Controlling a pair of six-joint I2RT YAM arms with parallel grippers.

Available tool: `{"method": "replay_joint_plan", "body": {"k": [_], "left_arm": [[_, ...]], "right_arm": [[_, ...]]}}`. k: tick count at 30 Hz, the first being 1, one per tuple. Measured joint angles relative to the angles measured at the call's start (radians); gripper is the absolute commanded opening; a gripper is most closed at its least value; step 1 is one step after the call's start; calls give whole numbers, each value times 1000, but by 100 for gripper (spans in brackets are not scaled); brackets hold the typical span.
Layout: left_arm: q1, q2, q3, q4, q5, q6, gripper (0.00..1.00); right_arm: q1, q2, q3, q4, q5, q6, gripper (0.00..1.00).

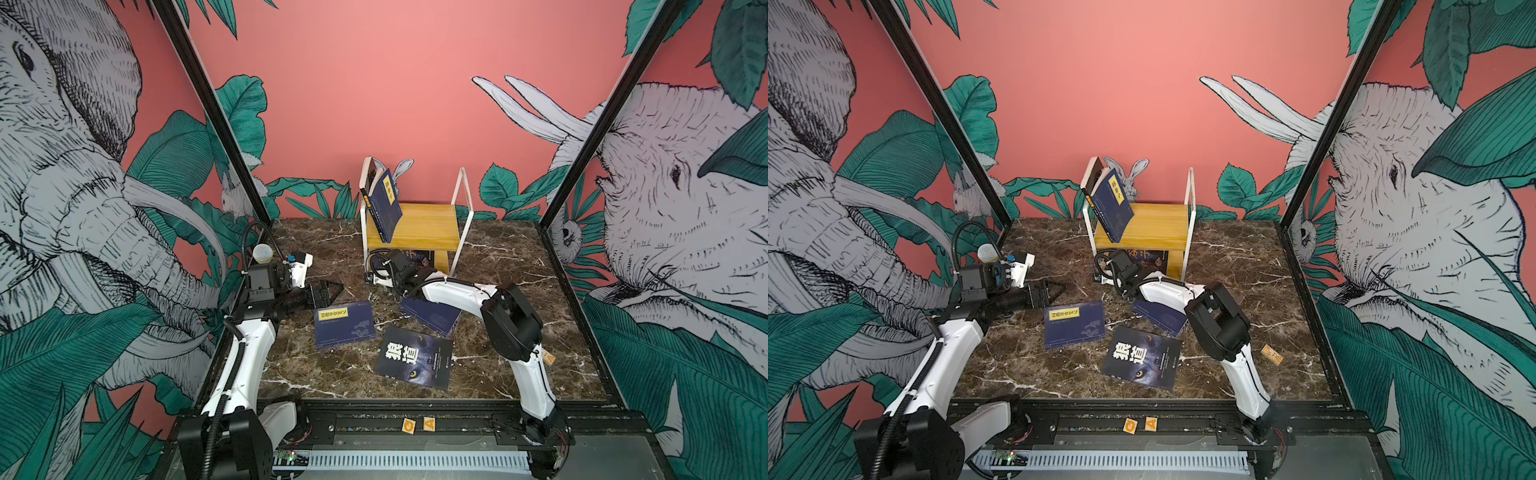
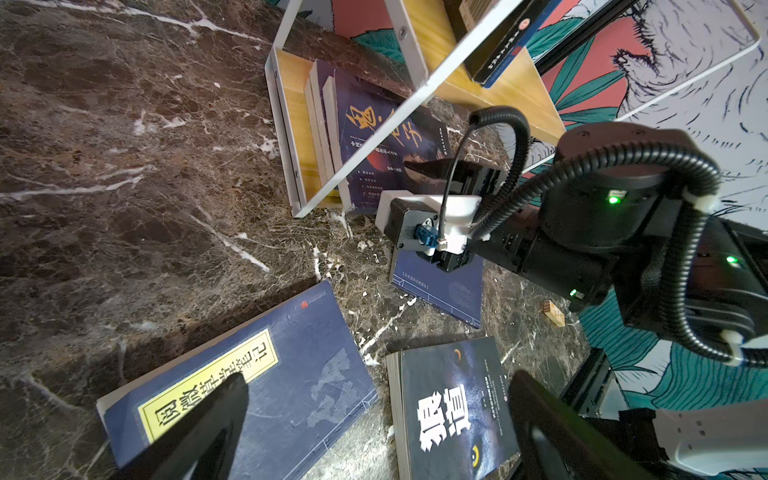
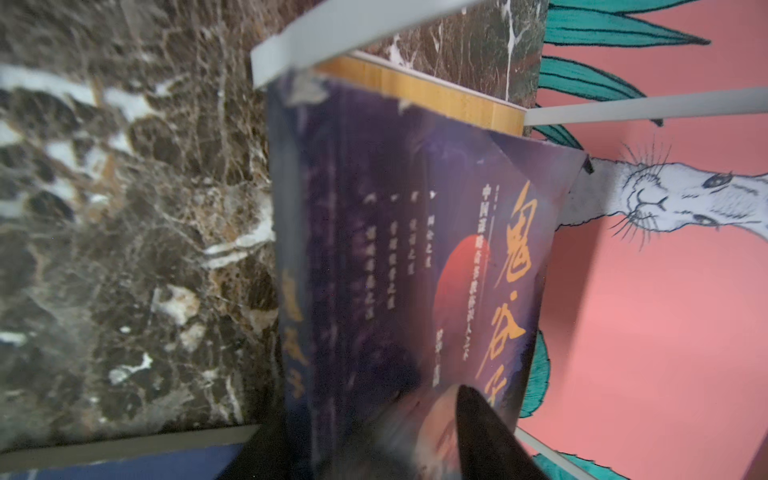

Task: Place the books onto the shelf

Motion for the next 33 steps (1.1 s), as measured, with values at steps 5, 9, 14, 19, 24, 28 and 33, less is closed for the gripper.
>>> {"method": "replay_joint_plan", "body": {"k": [5, 9, 14, 19, 24, 28, 33], "left_arm": [[0, 0, -1, 0, 1, 0, 99], [0, 0, -5, 3, 3, 0, 99], [0, -1, -5, 3, 7, 0, 99], [0, -1, -5, 3, 8, 0, 99], [0, -1, -5, 3, 11, 0, 99], [0, 0, -5, 3, 11, 1, 99], [0, -1, -5, 3, 13, 1, 99]], "right_arm": [[0, -11, -5, -45, -39, 2, 72], [-5, -37, -11, -60, -63, 16, 71], [-13, -67, -10, -96, -100, 30, 71], [-25, -97, -10, -135, -142, 47, 71], [-45, -115, -10, -149, -171, 61, 68], [-53, -115, -10, -154, -173, 67, 66], [-56, -114, -10, -155, -170, 69, 63]]}}
